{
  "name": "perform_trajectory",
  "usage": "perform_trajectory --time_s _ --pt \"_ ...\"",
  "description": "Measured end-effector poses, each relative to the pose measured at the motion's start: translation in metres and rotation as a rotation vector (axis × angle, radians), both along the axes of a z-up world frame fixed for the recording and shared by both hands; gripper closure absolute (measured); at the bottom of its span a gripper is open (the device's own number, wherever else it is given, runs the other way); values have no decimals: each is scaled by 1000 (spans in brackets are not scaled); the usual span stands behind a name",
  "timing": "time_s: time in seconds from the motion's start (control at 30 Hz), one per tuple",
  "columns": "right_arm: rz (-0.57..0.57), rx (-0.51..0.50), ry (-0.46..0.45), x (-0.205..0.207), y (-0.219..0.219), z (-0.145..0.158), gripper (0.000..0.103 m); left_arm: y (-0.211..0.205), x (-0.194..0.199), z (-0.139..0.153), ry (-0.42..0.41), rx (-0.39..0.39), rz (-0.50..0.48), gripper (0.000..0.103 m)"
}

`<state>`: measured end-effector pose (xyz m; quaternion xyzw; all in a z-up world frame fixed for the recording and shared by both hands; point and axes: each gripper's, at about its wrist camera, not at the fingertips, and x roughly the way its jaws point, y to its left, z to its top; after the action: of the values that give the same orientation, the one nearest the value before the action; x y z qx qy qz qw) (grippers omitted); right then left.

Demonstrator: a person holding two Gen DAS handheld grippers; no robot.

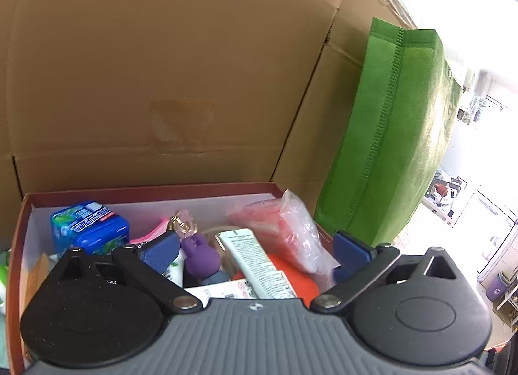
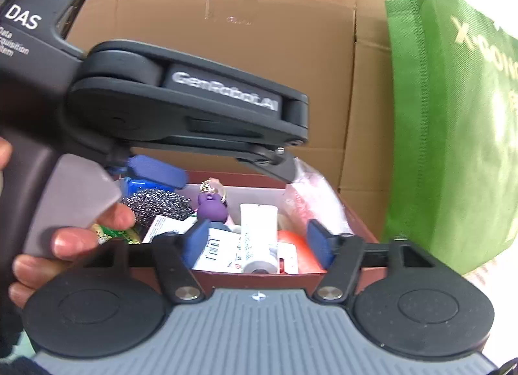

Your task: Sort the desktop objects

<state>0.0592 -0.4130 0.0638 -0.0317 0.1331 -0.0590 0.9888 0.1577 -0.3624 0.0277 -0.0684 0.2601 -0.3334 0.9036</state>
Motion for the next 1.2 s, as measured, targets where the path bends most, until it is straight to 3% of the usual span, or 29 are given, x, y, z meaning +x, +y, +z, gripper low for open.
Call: perform_trajectory --time_s 0.1,0.27,0.7,0.97,1.2 --pt "-45 -11 -13 1 2 -2 9 8 1 -1 25 22 7 0" --pt "-57 -17 2 6 -13 0 2 17 -2 -2 14 66 28 0" --pt "-111 -37 77 -23 19 5 2 48 -46 3 -13 83 31 0" --pt "-91 -54 101 -51 44 8 2 75 -78 0 -18 153 89 0" --pt "-100 -52 135 -75 62 9 2 98 -105 1 -48 163 109 0"
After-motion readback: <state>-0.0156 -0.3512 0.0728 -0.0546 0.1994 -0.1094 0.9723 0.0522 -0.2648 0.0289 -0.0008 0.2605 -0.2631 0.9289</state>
